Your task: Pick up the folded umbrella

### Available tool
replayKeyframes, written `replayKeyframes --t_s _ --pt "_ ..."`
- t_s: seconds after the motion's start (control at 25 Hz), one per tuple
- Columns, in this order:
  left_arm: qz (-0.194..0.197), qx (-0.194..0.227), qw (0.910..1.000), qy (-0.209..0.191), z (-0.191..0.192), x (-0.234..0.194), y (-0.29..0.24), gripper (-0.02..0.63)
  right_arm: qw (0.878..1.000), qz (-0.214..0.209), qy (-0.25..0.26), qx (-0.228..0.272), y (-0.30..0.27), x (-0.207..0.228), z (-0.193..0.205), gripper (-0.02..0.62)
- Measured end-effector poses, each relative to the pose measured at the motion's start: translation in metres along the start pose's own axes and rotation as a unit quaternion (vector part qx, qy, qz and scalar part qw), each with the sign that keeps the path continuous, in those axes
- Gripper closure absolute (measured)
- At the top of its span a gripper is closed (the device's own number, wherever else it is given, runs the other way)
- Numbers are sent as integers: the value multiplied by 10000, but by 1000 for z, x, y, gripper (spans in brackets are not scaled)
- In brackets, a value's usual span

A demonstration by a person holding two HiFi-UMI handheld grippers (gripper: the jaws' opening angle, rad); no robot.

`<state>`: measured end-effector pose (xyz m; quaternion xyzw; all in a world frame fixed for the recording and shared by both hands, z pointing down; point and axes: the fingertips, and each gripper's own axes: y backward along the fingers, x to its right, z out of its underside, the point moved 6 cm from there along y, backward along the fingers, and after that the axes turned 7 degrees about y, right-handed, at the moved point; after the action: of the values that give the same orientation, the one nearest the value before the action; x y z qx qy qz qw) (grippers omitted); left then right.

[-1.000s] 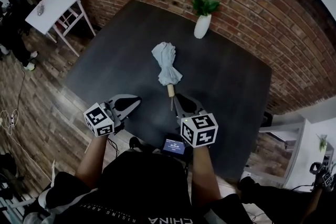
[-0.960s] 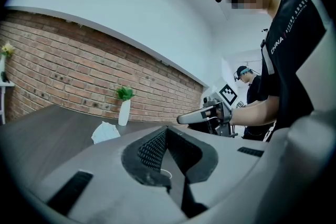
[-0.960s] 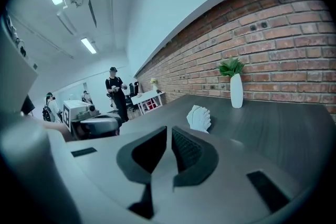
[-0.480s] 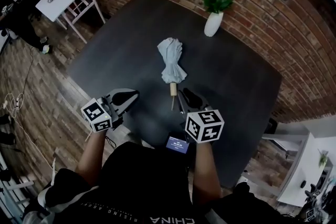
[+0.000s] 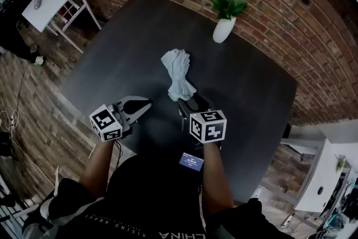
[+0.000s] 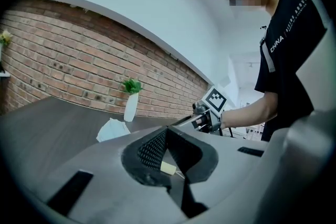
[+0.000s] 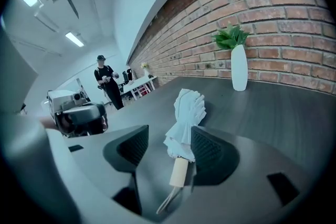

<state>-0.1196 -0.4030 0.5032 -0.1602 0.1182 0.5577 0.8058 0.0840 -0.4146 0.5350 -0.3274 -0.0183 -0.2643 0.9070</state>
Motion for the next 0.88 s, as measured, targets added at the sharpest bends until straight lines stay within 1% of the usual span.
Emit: replayKeyframes --t_s 0.08,0.2,0.24,0.28,0.6,0.88 --pt "79 -53 9999 61 4 -11 -5 603 9997 105 50 -236 -18 6 2 344" --pt "169 -102 9997 147 7 -27 -10 603 9982 244 147 -530 -44 14 2 342" --pt "189 -110 9996 187 9 -32 -11 603 9975 277 175 -624 -53 16 1 322" --pt "205 -114 9995 231 11 -36 -12 603 9968 299 197 -717 -62 19 0 281" --pt "224 -163 9984 495 23 -67 -15 603 9907 440 298 -1252 -128 37 -8 279" --pt "167 -124 9978 623 24 -90 -16 603 9810 613 322 -1811 -164 45 4 280"
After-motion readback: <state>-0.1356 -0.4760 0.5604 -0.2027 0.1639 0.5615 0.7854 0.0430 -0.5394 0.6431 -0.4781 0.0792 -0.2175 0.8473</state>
